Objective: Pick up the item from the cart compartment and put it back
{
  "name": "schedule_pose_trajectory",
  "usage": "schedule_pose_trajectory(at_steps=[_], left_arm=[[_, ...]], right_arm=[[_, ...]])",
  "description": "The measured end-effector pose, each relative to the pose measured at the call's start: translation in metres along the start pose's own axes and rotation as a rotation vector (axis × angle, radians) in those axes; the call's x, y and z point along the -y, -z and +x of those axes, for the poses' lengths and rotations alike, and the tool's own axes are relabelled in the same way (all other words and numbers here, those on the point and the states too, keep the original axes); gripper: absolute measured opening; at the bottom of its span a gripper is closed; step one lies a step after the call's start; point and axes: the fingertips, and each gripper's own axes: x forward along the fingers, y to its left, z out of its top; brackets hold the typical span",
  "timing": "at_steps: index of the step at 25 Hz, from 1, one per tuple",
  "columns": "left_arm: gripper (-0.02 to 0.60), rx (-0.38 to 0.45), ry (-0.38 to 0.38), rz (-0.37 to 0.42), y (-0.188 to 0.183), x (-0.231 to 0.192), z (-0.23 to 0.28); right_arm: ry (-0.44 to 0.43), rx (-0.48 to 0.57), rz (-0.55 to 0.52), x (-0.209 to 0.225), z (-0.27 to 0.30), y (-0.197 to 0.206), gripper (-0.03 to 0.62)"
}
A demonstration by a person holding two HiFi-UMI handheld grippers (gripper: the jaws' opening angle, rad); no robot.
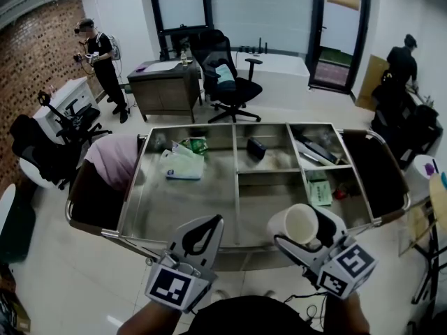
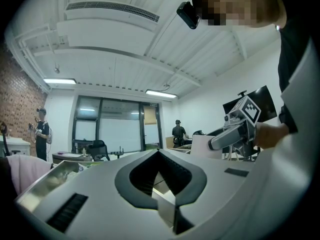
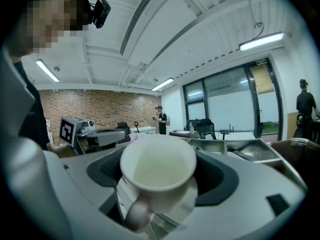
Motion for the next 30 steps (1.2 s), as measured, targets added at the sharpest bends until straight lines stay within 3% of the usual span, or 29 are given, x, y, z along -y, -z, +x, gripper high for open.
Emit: schedule_pose_trajectory(at_steps=[13, 30], left_arm=[[0.000, 0.043, -0.050, 0.065, -0.016, -0.027, 0.033], [0.000, 0.002, -0.117, 0.099, 0.009, -0.074, 0.089]], right_arm=[[0.035, 0.023, -0.033, 0.021, 0.037, -0.023, 0.442], [0.078, -0.095, -0.031, 0.065, 0.115, 0.001, 0.442]])
